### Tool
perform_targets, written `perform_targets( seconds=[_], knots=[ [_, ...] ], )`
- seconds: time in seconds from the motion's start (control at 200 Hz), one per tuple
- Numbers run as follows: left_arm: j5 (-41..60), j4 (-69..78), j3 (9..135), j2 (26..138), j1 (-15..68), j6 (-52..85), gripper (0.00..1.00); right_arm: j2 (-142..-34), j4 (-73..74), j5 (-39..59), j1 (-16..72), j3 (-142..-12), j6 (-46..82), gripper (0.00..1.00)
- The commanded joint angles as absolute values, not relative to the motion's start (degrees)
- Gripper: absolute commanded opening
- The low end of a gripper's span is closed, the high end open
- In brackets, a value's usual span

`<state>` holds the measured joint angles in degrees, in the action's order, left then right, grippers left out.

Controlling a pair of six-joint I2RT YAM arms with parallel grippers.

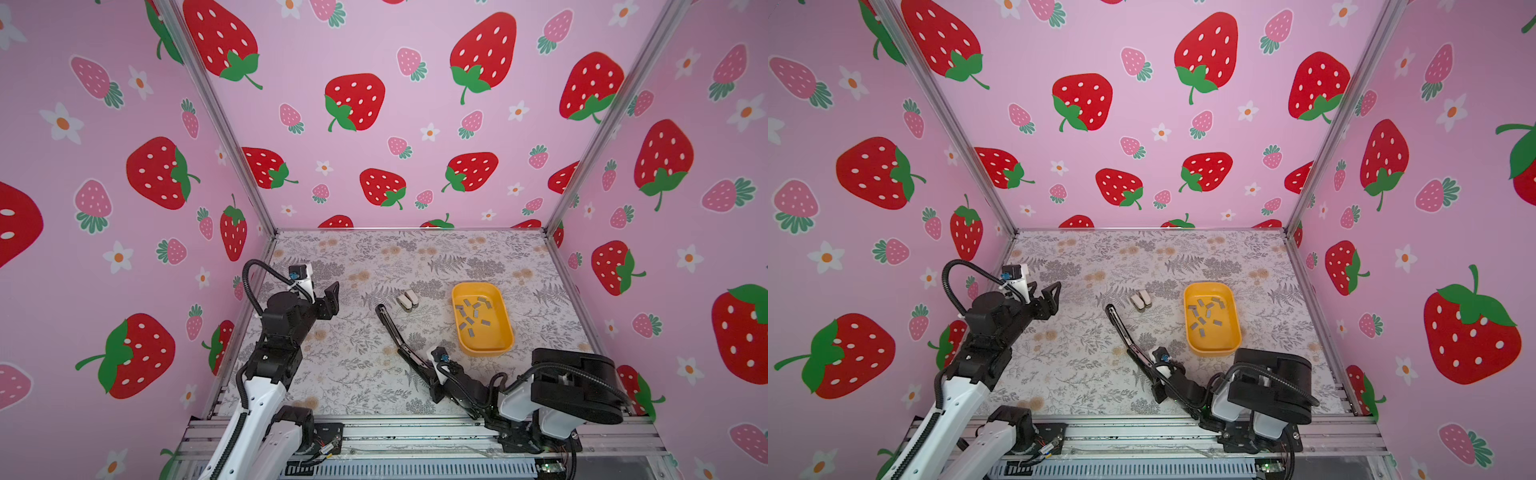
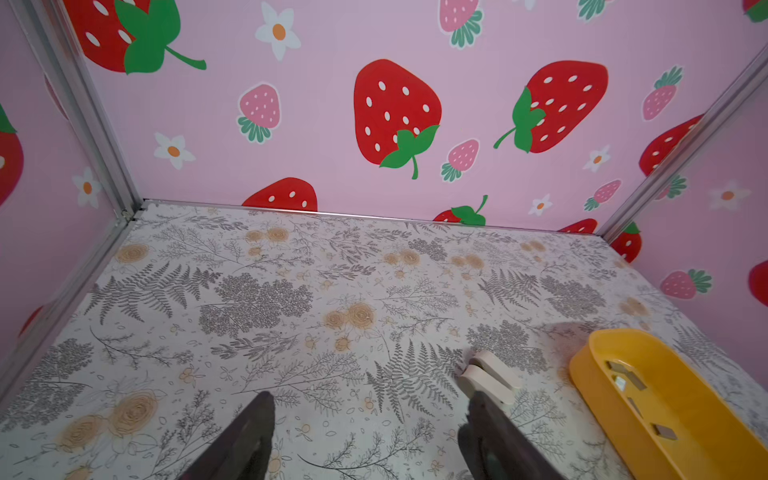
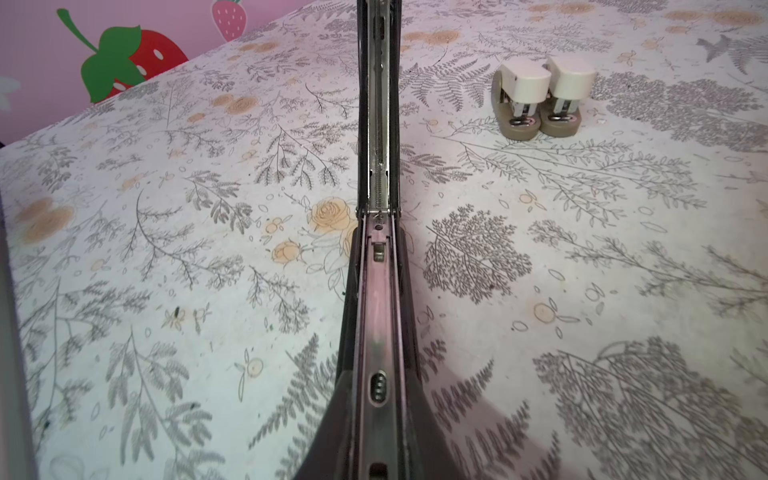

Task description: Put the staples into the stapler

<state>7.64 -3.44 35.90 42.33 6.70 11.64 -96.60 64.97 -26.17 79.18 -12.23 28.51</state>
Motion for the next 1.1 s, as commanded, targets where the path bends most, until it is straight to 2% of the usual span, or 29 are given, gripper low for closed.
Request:
perform_targets(
  seconds=[0.0,0.115,0.26,0.59,0.735,0.805,1.096],
  knots=[
    [17.8,-5.25,34.86,42.91,6.68,18.74,0.75,-100.48,66.34,-31.42,79.74,-16.0,33.68,0.1],
    [22.69,3.65,28.76,41.85,8.36,20.38,0.73,-105.76,65.62,-31.73,79.77,-20.53,34.87,0.12],
    [20.04,6.36,26.19,43.3,13.83,18.78,0.72,-110.83,64.59,-31.2,79.72,-24.63,36.57,0.12],
    [20.03,19.2,27.95,58.9,24.15,15.51,0.68,-112.28,61.33,-32.83,79.98,-26.86,37.53,0.13],
    [20.82,24.07,30.39,66.62,25.07,15.64,0.67,-112.52,59.16,-34.64,82.47,-28.36,36.67,0.13],
    [20.74,25.44,31.48,70.23,25.22,15.78,0.67,-112.98,58.02,-35.84,83.33,-29.27,36.33,0.17],
    [16.19,28.17,33.31,80.64,25.21,15.7,0.67,-113.99,58.28,-35.85,83.56,-29.75,36.56,0.19]
  ],
)
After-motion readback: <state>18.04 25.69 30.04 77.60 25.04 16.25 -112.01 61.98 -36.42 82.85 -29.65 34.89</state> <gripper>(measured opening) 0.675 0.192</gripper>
